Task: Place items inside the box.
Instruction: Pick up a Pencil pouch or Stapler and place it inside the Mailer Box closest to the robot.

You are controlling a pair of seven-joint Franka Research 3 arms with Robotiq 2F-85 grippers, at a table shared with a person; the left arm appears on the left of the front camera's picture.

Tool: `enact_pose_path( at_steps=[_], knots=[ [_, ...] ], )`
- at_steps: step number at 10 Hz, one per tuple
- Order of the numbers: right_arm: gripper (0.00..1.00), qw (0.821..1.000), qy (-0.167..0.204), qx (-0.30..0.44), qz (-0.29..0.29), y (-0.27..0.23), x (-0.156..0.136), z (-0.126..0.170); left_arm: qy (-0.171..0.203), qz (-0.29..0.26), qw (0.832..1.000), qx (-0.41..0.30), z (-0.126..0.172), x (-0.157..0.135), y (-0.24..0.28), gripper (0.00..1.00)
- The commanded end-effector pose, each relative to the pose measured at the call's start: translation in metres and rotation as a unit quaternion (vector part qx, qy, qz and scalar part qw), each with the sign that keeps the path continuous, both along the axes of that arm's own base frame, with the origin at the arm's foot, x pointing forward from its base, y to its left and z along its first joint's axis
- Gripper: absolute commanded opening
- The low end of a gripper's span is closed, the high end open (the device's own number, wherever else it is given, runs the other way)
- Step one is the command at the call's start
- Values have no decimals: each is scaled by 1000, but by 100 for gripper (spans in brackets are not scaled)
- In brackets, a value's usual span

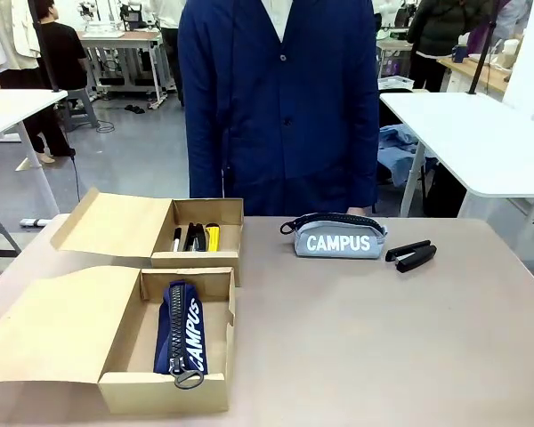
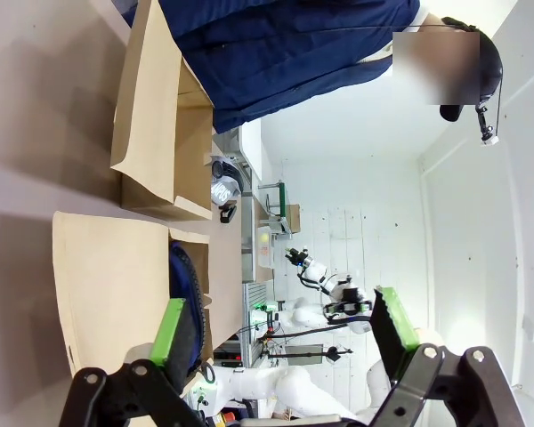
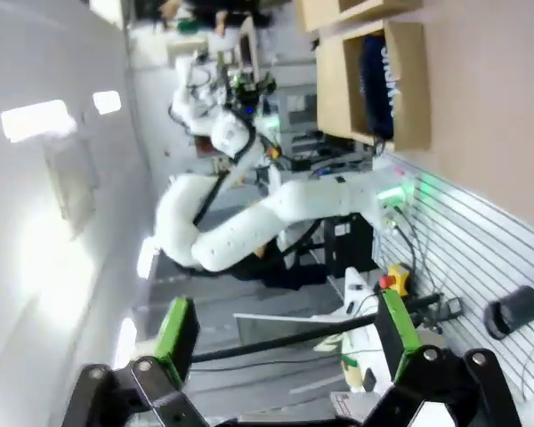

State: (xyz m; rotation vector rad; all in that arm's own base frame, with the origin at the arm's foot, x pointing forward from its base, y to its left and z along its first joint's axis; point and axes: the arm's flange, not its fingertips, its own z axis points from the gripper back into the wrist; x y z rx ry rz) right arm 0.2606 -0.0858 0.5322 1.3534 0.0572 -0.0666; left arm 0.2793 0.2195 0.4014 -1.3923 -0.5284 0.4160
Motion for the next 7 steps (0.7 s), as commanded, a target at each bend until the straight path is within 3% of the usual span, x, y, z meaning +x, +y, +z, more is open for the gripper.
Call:
enact_pose_path(
  at_steps=[1,3,4,5,7],
  knots=[
    [100,999,-4,35,-6,-42,-9,-74,-13,-1,1000,-1,-1,-3,-5,100],
    [100,997,-17,73,-16,-53,-25,-118,-13,-1,1000,-1,-1,-3,-5,100],
    [100,998,-33,53,-17,-45,-26,-122,-13,-1,1000,-1,-1,-3,-5,100],
    [100,998,-6,55,-22,-56,-26,-98,-13,-1,1000,-1,-1,-3,-5,100],
    [100,998,-6,55,-22,-56,-26,-98,-13,-1,1000,-1,-1,-3,-5,100]
  ],
)
